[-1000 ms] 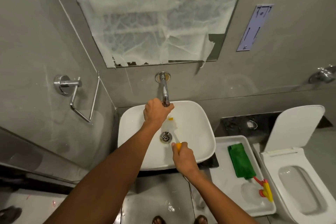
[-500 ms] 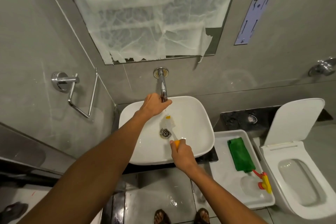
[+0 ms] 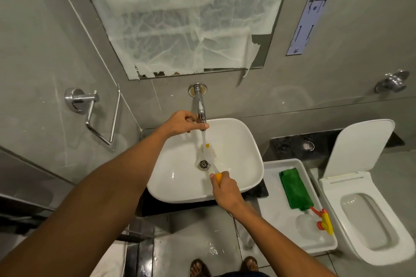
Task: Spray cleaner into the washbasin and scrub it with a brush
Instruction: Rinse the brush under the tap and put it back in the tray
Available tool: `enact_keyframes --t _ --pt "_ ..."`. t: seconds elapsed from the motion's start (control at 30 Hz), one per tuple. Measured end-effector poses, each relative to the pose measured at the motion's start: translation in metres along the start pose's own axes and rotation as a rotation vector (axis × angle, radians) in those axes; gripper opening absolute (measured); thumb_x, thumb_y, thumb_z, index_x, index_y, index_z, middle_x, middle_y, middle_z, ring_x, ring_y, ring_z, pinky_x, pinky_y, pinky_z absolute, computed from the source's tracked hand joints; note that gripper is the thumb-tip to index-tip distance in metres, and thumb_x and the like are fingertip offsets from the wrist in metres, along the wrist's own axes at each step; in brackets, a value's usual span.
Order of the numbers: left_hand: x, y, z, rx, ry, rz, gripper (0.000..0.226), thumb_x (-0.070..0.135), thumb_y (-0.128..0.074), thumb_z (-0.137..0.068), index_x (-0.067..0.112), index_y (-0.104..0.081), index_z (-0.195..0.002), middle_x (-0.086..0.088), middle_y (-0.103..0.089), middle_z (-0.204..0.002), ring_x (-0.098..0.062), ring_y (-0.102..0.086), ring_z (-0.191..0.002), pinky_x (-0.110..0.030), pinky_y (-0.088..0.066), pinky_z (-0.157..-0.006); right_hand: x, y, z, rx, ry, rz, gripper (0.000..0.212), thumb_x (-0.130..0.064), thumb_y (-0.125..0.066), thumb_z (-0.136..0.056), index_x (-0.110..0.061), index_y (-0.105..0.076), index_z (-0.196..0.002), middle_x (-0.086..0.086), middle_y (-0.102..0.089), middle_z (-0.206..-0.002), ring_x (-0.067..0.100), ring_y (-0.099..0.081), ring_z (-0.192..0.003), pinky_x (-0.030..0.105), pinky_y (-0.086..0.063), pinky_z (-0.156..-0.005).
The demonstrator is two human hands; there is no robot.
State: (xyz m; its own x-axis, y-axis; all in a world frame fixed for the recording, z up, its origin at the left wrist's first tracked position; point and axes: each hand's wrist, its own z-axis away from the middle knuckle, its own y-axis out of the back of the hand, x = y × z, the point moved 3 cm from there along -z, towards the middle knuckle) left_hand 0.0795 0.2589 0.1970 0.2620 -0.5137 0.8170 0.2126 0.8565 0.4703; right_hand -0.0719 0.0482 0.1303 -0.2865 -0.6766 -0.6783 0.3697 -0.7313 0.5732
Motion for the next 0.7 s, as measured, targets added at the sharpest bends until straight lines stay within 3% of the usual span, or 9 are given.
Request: enact_keyframes --t 0.1,0.2,0.3,0.5,0.7 --pt "0.003 0.009 -0.002 -0.033 -0.023 0.019 0.038 0.038 -0.096 -0.080 0.014 -0.085 -0.108 -0.005 -0.062 -0.080 -0.017 -0.057 -0.083 -0.033 -0.050 -0.081 0.002 -0.003 0.001 0.002 0.000 -0.005 0.048 -0.044 -0.042 -0.112 0.001 -0.053 -0.125 0.021 -0.069 -0.114 0.038 -0.069 -0.103 0.041 -0.054 -0.085" --pt "0.006 0.014 -0.005 -0.051 -0.028 -0.007 0.035 0.038 -0.093 -0.084 0.015 -0.086 -0.109 0.002 -0.074 -0.089 -0.016 -0.062 -0.089 -0.033 -0.050 -0.081 0.003 -0.005 0.002 0.002 0.005 -0.016 0.048 -0.044 -0.042 -0.112 0.000 -0.053 -0.123 0.014 -0.066 -0.104 0.028 -0.064 -0.088 0.037 -0.052 -0.077" --pt "0.007 0.014 -0.006 -0.079 -0.025 -0.033 0.037 0.038 -0.091 -0.086 0.015 -0.086 -0.114 0.000 -0.078 -0.099 -0.017 -0.065 -0.095 -0.035 -0.052 -0.086 0.002 -0.005 0.002 0.013 0.017 -0.013 0.047 -0.045 -0.042 -0.111 0.000 -0.054 -0.123 0.013 -0.066 -0.102 0.026 -0.063 -0.086 0.037 -0.052 -0.076" --pt "0.001 0.012 -0.007 -0.093 -0.018 -0.015 0.039 0.037 -0.091 -0.086 0.015 -0.085 -0.118 -0.002 -0.079 -0.105 -0.018 -0.065 -0.100 -0.036 -0.053 -0.090 0.001 -0.007 0.006 0.019 0.033 -0.013 0.048 -0.045 -0.041 -0.111 0.001 -0.054 -0.122 0.021 -0.070 -0.111 0.038 -0.070 -0.101 0.043 -0.055 -0.084" --pt "-0.003 0.010 -0.008 -0.090 -0.024 0.026 0.039 0.037 -0.090 -0.087 0.014 -0.085 -0.117 -0.010 -0.080 -0.107 -0.018 -0.062 -0.101 -0.036 -0.049 -0.089 0.006 -0.010 0.011 0.005 0.017 -0.028 0.046 -0.044 -0.041 -0.112 -0.001 -0.053 -0.121 0.015 -0.068 -0.104 0.026 -0.063 -0.085 0.034 -0.048 -0.072"
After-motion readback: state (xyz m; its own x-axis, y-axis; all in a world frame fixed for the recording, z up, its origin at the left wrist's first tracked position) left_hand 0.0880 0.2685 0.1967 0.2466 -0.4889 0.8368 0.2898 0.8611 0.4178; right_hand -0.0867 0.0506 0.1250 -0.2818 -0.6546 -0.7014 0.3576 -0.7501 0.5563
